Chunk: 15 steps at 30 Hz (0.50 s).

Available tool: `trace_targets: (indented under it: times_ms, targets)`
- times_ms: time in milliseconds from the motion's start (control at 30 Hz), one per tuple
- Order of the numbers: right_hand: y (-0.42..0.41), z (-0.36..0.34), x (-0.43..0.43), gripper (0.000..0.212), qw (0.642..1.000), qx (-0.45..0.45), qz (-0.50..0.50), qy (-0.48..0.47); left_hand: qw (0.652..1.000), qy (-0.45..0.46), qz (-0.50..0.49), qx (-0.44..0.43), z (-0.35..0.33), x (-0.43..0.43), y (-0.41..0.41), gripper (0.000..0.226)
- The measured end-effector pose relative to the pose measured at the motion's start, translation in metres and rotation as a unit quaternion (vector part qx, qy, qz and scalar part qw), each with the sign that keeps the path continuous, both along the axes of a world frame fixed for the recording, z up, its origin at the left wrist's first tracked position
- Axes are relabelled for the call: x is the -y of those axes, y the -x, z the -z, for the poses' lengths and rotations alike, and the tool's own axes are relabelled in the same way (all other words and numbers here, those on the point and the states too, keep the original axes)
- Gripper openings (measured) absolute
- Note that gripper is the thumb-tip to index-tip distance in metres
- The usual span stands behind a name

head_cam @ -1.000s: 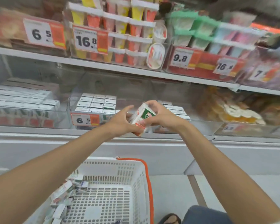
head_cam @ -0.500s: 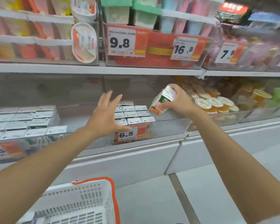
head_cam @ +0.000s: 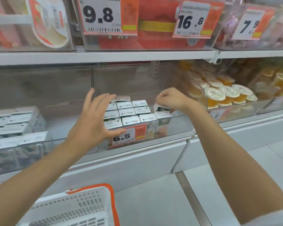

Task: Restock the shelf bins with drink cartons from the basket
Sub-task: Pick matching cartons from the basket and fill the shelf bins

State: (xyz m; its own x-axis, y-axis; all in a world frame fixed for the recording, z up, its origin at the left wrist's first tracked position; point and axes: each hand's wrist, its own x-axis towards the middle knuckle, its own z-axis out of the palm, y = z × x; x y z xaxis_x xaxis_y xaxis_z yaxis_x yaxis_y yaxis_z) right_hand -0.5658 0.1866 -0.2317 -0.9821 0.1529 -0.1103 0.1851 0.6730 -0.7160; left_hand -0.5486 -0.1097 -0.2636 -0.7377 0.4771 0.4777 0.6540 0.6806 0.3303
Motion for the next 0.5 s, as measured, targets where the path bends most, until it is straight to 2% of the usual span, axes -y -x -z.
trace_targets:
  times_ms: [100,167,233,333,433,500]
  targets:
    - [0.018,0.003,0.009,0.019,0.986,-0.123,0.104,-0.04,1.0,-0.003,0.005,0.002,0.0,-0.001,-0.001,0.105]
    - [0.032,0.004,0.023,0.014,0.977,-0.169,0.099,-0.08,1.0,-0.003,0.007,-0.002,-0.001,-0.001,-0.001,0.105]
    - [0.047,0.008,0.038,0.019,0.988,-0.132,0.015,-0.082,1.0,-0.003,0.007,-0.009,-0.002,-0.001,-0.002,0.104]
    - [0.064,0.021,0.059,0.038,0.99,-0.014,-0.1,-0.098,1.0,-0.002,0.005,-0.018,-0.002,-0.001,-0.003,0.105]
    - [0.068,0.023,0.066,0.072,0.994,0.045,-0.1,-0.008,1.0,-0.004,0.008,-0.02,-0.001,-0.001,-0.003,0.105]
    - [0.059,0.019,0.063,0.084,0.993,0.032,-0.101,0.042,1.0,-0.009,0.013,-0.012,-0.001,-0.001,-0.002,0.105]
